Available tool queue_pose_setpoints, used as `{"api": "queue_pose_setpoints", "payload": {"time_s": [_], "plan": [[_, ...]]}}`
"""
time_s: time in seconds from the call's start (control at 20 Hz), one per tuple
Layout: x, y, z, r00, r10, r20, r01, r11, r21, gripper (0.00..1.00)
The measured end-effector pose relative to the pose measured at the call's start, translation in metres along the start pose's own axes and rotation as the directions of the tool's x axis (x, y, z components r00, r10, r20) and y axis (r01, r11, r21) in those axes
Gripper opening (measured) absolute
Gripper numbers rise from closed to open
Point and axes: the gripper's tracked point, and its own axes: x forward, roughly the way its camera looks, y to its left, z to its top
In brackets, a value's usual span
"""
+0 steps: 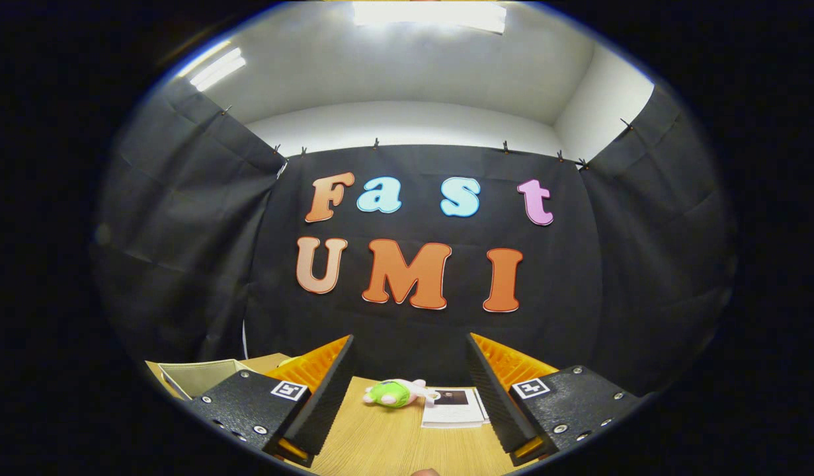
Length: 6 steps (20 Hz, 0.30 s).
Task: Open the storage box then place both shoes into the box .Put the left shoe in first, then the right shoe, with the right side of both shoes facing outward in a uniform manner.
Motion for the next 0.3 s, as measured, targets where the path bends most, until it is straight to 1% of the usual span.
{"api": "queue_pose_setpoints", "payload": {"time_s": [0.3], "plan": [[-0.0007,-0.0013,-0.0009,1.0,-0.012,-0.01,0.012,1.0,0.003,0.97]]}}
